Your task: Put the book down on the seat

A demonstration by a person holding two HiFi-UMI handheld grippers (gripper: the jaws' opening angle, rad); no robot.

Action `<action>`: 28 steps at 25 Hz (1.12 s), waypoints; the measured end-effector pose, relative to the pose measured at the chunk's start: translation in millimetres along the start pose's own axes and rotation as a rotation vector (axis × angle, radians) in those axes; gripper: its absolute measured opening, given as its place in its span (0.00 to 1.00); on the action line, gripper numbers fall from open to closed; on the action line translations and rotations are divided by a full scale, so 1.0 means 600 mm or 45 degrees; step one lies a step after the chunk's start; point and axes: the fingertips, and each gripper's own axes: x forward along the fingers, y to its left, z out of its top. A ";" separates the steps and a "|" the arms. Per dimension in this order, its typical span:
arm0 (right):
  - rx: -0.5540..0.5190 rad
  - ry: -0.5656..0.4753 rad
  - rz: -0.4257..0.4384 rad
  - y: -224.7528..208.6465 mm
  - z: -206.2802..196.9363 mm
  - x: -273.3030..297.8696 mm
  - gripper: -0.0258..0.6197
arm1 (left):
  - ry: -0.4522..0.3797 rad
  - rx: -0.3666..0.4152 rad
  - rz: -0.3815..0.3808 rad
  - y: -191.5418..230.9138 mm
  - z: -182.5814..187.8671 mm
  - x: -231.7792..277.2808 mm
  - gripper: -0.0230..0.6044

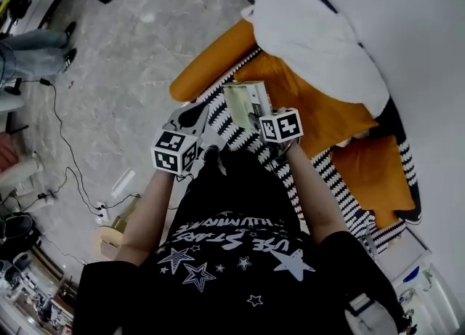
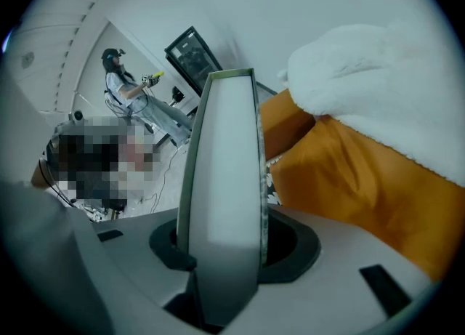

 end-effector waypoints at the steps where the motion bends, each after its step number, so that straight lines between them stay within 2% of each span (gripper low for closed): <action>1: -0.010 0.010 0.009 -0.005 0.003 0.009 0.31 | 0.005 0.003 0.003 0.001 0.002 0.008 0.05; 4: -0.024 -0.022 0.037 -0.021 0.022 0.027 0.32 | 0.018 0.002 0.008 0.005 0.003 0.028 0.05; 6: 0.000 -0.082 0.034 -0.036 0.044 0.026 0.43 | 0.018 -0.020 0.003 0.005 0.002 0.033 0.05; 8: 0.021 -0.130 0.001 -0.058 0.067 0.017 0.44 | 0.021 -0.035 0.005 0.007 0.000 0.038 0.05; 10: 0.031 -0.176 -0.064 -0.087 0.085 0.002 0.45 | 0.026 -0.040 0.010 0.009 -0.004 0.041 0.05; 14: 0.026 -0.345 -0.281 -0.150 0.123 -0.068 0.45 | 0.003 -0.040 0.008 0.005 0.002 0.035 0.05; 16: 0.051 -0.430 -0.332 -0.163 0.142 -0.112 0.45 | -0.017 -0.033 -0.002 0.000 0.011 0.028 0.05; 21: 0.054 -0.511 -0.372 -0.150 0.156 -0.178 0.44 | -0.059 0.001 -0.044 -0.014 0.031 0.008 0.05; 28: 0.072 -0.591 -0.401 -0.076 0.116 -0.216 0.44 | -0.123 0.072 -0.133 -0.044 0.043 -0.042 0.05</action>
